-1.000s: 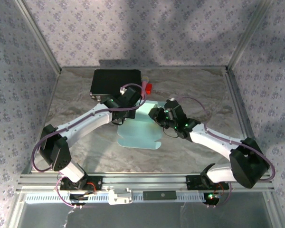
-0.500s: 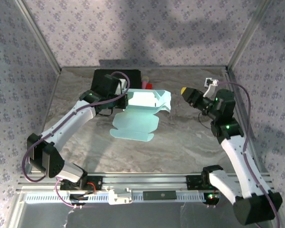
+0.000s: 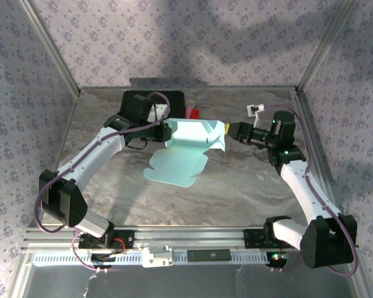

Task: Fold the paper box

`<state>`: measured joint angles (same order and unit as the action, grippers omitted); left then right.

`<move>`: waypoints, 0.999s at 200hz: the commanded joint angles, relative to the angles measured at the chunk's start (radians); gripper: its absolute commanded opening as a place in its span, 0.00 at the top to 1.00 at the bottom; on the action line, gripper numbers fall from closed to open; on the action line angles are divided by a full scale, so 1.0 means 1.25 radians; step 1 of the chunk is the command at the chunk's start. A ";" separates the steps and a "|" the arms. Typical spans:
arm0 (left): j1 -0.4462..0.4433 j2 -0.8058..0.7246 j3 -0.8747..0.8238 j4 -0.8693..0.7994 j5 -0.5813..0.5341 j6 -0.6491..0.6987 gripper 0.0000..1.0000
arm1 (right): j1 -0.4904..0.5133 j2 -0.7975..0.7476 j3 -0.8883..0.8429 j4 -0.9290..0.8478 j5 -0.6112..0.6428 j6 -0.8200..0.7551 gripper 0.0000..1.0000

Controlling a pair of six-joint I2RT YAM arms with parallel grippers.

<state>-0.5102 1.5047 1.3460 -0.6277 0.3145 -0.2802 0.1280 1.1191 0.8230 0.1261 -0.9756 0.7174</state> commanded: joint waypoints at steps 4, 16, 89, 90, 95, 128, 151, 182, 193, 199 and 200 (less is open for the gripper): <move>0.003 0.002 0.029 0.008 0.032 0.015 1.00 | 0.022 -0.009 0.001 0.013 -0.052 -0.022 0.68; 0.003 -0.002 0.026 0.014 0.033 0.013 1.00 | 0.025 -0.001 0.008 -0.009 -0.047 -0.042 0.68; 0.003 0.001 0.033 0.006 0.033 0.011 1.00 | 0.069 0.028 0.029 -0.036 -0.038 -0.065 0.68; 0.002 0.001 0.033 0.006 0.033 0.011 1.00 | 0.070 0.028 0.029 -0.036 -0.037 -0.065 0.68; 0.003 0.001 0.032 0.007 0.032 0.009 1.00 | 0.073 0.029 0.031 -0.037 -0.034 -0.065 0.68; 0.001 0.001 0.031 0.009 0.032 0.005 1.00 | 0.091 0.024 0.047 -0.087 0.002 -0.122 0.66; -0.002 0.002 0.033 0.011 0.034 0.003 1.00 | 0.104 0.031 0.062 -0.119 0.020 -0.148 0.66; -0.007 0.003 0.036 0.010 0.032 0.004 1.00 | 0.118 0.035 0.075 -0.147 0.058 -0.171 0.66; -0.008 0.002 0.036 0.009 0.032 0.003 1.00 | 0.120 0.038 0.078 -0.149 0.067 -0.174 0.66; -0.010 0.002 0.037 0.009 0.031 0.003 1.00 | 0.122 0.041 0.082 -0.153 0.072 -0.177 0.67; -0.009 0.002 0.037 0.008 0.031 0.003 1.00 | 0.123 0.042 0.083 -0.154 0.073 -0.179 0.67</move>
<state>-0.5106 1.5074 1.3460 -0.6338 0.3183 -0.2737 0.2714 1.1538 0.8883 -0.0113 -0.9340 0.5415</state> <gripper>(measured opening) 0.106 0.340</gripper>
